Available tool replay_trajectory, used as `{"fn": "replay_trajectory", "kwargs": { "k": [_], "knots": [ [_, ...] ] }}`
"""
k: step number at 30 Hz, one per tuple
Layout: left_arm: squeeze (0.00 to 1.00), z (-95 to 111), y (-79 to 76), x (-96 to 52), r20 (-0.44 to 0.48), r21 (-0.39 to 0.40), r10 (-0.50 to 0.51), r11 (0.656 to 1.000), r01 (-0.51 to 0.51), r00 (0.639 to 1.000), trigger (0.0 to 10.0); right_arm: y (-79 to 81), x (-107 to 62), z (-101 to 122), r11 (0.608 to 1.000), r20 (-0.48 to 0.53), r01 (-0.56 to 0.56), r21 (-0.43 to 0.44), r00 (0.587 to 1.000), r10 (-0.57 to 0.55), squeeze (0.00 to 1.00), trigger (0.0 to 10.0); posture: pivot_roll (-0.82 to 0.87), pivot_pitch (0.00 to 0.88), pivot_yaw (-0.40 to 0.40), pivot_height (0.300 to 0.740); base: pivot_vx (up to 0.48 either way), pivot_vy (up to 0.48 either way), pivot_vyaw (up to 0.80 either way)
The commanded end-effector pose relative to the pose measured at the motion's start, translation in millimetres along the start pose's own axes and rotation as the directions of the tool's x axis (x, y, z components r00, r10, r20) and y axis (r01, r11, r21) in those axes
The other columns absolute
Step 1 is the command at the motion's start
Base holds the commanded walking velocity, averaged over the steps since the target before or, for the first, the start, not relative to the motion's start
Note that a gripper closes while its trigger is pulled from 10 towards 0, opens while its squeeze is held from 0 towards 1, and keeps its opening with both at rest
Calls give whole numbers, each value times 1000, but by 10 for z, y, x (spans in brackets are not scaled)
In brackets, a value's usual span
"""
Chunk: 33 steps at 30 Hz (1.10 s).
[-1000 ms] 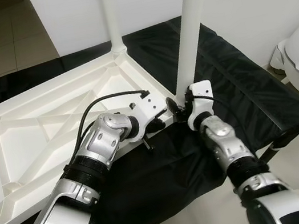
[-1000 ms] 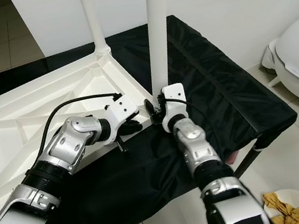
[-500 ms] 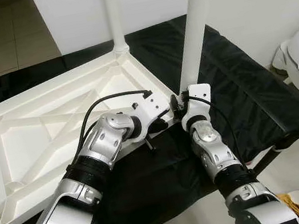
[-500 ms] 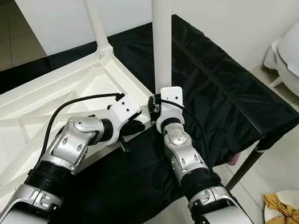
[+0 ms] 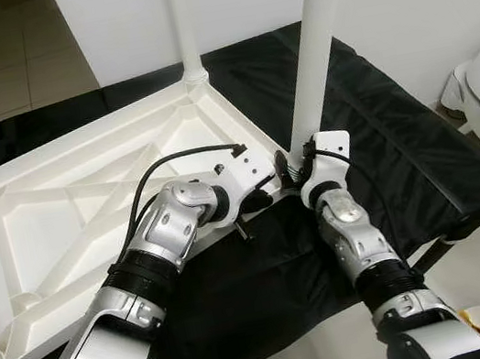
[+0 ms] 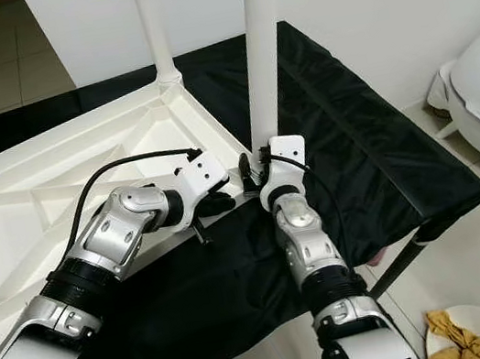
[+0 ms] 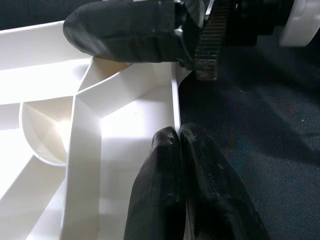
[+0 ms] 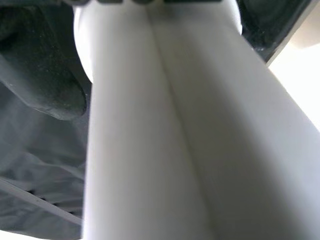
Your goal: Building children table
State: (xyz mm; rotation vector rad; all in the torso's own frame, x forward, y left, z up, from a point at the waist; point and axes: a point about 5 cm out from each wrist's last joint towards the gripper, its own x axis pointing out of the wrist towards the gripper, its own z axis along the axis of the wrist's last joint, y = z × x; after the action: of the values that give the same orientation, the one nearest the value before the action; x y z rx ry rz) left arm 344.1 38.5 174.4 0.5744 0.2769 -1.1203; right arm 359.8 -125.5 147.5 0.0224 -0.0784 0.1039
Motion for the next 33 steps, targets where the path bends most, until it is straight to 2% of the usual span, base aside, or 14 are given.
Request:
{"fn": "replay_trajectory", "kwargs": {
  "k": [1,4,6,10,12,13,19,30,31,32,33],
  "knots": [
    [0,-65,-87,26,-22,6,-65,998,65,998,10000,-102,-43,-109,1000,-42,-26,-15,999,25,0,10000,-53,67,41,740,0,0,0],
    [0,-66,-88,28,-22,6,-66,998,66,998,10000,-123,-41,-92,996,-34,-78,-43,997,76,0,10000,-53,65,41,740,0,0,0],
    [0,-64,-87,26,-22,9,-67,998,67,998,10000,-127,-42,-62,985,-18,-165,-40,986,164,0,10000,-54,62,41,740,0,0,0],
    [0,-62,-84,30,-24,15,-69,997,70,997,10000,-146,-65,-64,937,-22,-343,-69,939,343,0,10000,-56,46,44,740,0,0,0],
    [0,-60,-84,30,-23,16,-70,997,70,997,10000,-155,-67,-68,926,-27,-370,-75,929,369,0,10000,-55,46,44,740,0,0,0],
    [0,-53,-81,31,-23,19,-71,997,71,997,10000,-179,-69,-70,905,-33,-418,-79,908,417,0,10000,-56,41,47,740,0,0,0],
    [0,-47,-71,28,-24,26,-72,997,72,997,10000,-232,-51,-63,873,-48,-478,-101,879,475,0,10000,-54,34,52,740,0,0,0],
    [0,-45,-88,37,-26,35,-82,996,83,996,10000,-314,9,-5,858,-48,-498,-127,867,496,0,10000,-56,34,58,740,0,0,0],
    [0,-47,-91,39,-27,35,-84,996,85,996,10000,-324,19,2,858,-48,-499,-122,867,497,0,8941,-56,35,59,740,0,0,0],
    [0,-47,-91,39,-27,35,-84,996,85,996,10000,-324,19,2,858,-48,-499,-122,867,497,0,8941,-56,35,59,740,0,0,0],
    [0,-51,-95,38,-29,35,-86,996,87,996,10000,-332,32,8,858,-46,-500,-118,866,498,0,3020,-53,34,58,740,0,0,0]
  ]
}}
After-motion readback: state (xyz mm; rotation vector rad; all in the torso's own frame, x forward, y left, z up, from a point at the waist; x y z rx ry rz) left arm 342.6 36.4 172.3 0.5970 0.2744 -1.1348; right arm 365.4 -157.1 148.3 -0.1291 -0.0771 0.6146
